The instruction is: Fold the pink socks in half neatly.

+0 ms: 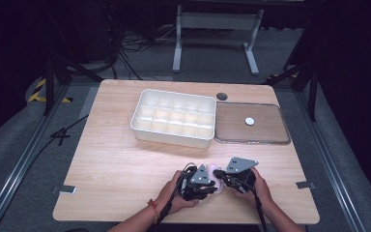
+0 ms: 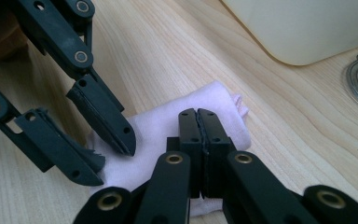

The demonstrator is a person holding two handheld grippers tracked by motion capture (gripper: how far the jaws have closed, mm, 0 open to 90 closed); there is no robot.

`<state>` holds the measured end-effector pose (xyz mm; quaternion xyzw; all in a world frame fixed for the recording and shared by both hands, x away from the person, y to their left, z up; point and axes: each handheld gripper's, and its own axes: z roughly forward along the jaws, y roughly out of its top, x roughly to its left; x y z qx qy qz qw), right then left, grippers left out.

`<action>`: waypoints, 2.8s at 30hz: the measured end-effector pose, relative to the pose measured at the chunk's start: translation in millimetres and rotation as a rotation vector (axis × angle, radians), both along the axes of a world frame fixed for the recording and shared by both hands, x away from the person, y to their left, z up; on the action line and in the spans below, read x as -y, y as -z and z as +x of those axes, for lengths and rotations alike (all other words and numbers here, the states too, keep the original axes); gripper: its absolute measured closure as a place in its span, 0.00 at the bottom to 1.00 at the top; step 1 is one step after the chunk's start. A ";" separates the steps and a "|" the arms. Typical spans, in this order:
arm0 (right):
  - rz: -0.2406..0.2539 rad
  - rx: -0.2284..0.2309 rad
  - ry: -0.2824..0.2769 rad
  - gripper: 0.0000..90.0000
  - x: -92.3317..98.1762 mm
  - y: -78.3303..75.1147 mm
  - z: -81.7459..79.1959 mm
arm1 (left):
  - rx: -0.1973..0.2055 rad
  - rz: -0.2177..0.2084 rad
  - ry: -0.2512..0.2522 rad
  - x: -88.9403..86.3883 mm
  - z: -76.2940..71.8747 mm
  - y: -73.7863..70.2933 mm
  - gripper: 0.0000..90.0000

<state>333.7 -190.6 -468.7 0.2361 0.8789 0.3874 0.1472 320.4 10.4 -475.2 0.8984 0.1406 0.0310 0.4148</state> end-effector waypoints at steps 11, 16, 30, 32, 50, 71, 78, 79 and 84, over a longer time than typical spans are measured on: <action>0.079 0.002 0.019 0.77 6.5 -15.2 1.6 | -0.038 -0.105 -0.014 -13.6 7.6 -18.5 0.75; 0.087 -0.018 0.049 0.58 2.3 -18.0 2.7 | -0.002 -0.113 -0.040 -31.3 7.2 -37.0 0.67; 0.054 -0.129 0.107 0.38 2.7 -5.4 11.1 | 0.137 0.173 -0.209 -120.1 0.6 -31.6 0.37; 0.064 -0.151 0.109 0.38 4.8 -3.5 12.6 | 0.124 0.178 -0.223 -129.6 0.4 -29.0 0.37; 0.141 -0.341 0.010 0.68 10.4 5.6 24.2 | 0.014 0.178 -0.305 -183.3 4.4 -0.8 0.27; 0.100 -0.147 -0.047 0.80 10.9 -13.7 4.8 | 0.002 0.114 -0.356 -180.9 8.7 7.6 0.15; 0.115 -0.087 -0.019 0.80 18.0 -20.9 3.7 | 0.002 0.113 -0.354 -180.9 8.9 7.7 0.15; 0.115 -0.087 -0.019 0.80 18.0 -20.9 3.7 | 0.002 0.113 -0.354 -180.9 8.9 7.7 0.15; 0.135 -0.054 0.006 0.80 25.1 -25.6 4.8 | 0.001 0.111 -0.349 -180.9 9.6 7.9 0.15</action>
